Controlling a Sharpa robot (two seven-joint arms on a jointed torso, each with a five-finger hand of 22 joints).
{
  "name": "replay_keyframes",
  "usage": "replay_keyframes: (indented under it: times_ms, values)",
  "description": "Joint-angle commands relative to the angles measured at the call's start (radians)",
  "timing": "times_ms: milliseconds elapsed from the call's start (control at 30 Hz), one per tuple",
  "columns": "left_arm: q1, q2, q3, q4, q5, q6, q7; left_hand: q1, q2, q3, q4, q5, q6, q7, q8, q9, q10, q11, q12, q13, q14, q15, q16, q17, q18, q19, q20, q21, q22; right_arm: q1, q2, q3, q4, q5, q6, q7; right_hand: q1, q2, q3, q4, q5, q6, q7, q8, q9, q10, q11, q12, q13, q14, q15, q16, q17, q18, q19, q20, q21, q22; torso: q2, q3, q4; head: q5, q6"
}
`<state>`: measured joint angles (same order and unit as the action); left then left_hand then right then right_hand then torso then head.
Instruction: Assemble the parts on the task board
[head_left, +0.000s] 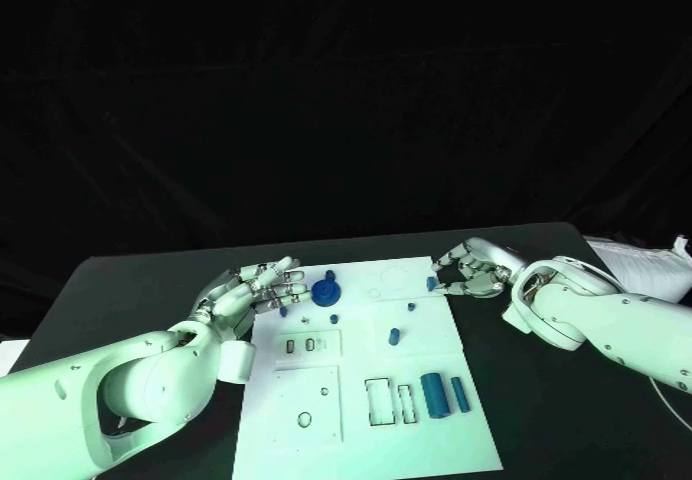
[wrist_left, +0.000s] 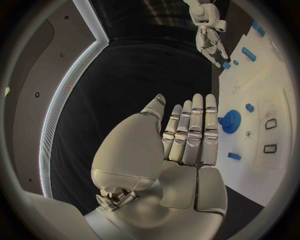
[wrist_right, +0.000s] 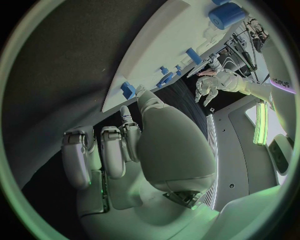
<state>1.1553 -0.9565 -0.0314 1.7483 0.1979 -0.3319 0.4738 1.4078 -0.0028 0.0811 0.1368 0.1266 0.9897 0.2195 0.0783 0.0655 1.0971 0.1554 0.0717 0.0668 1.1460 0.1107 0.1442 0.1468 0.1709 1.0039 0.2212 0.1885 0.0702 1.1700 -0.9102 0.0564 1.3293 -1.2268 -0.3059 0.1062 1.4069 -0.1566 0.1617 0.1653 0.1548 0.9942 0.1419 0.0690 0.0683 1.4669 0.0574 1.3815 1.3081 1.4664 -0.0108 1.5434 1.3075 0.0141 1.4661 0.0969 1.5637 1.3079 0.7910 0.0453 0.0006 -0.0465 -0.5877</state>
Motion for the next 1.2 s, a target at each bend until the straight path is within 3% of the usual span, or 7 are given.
replay_keyframes:
  times_ms: [33, 600, 1200]
  values:
    - [0.000, 0.002, 0.000, 0.001, 0.001, 0.022, 0.007, 0.001, 0.011, -0.002, -0.006, 0.005, 0.001, 0.004, -0.005, 0.000, 0.001, 0.009, -0.006, 0.001, 0.002, 0.004, -0.007, 0.002, 0.013, 0.004, 0.004, -0.005, -0.002, -0.003, 0.011, 0.000, -0.010, -0.021, 0.012, 0.008, 0.002, 0.007, 0.001, -0.006, 0.005, -0.001, 0.004, -0.004, 0.000, 0.036, 0.000, -0.001, 0.156, 0.093, -0.002, 0.003, 0.208, -0.010, 0.094, 0.000, 0.001, 0.247, 0.001, 0.0003, 0.0007, 0.001, -0.002]
    - [0.000, 0.003, 0.000, 0.002, 0.001, 0.024, 0.005, 0.001, 0.011, -0.002, -0.006, 0.005, 0.001, 0.004, -0.005, 0.000, 0.001, 0.009, -0.006, 0.001, 0.002, 0.004, -0.007, 0.002, 0.013, 0.004, 0.004, -0.005, -0.002, -0.010, 0.043, 0.000, -0.040, -0.049, 0.024, -0.004, 0.008, 0.040, 0.010, -0.026, 0.006, 0.028, 0.000, 0.003, 0.003, 0.040, -0.004, 0.007, 0.161, 0.094, -0.005, 0.006, 0.215, -0.011, 0.097, -0.002, 0.003, 0.252, 0.000, 0.0002, 0.0006, 0.006, -0.011]
    - [0.000, 0.003, 0.000, 0.003, 0.001, 0.025, 0.003, 0.001, 0.011, -0.002, -0.006, 0.005, 0.001, 0.004, -0.005, 0.000, 0.001, 0.009, -0.006, 0.001, 0.002, 0.004, -0.007, 0.002, 0.013, 0.004, 0.004, -0.005, -0.002, -0.013, 0.053, 0.000, -0.052, -0.064, 0.033, -0.009, 0.018, 0.080, 0.045, -0.063, -0.013, 0.110, -0.023, 0.020, 0.012, 0.045, -0.023, 0.019, 0.169, 0.095, -0.020, 0.008, 0.220, -0.012, 0.099, -0.014, 0.004, 0.255, 0.000, 0.0003, -0.0002, 0.008, -0.017]
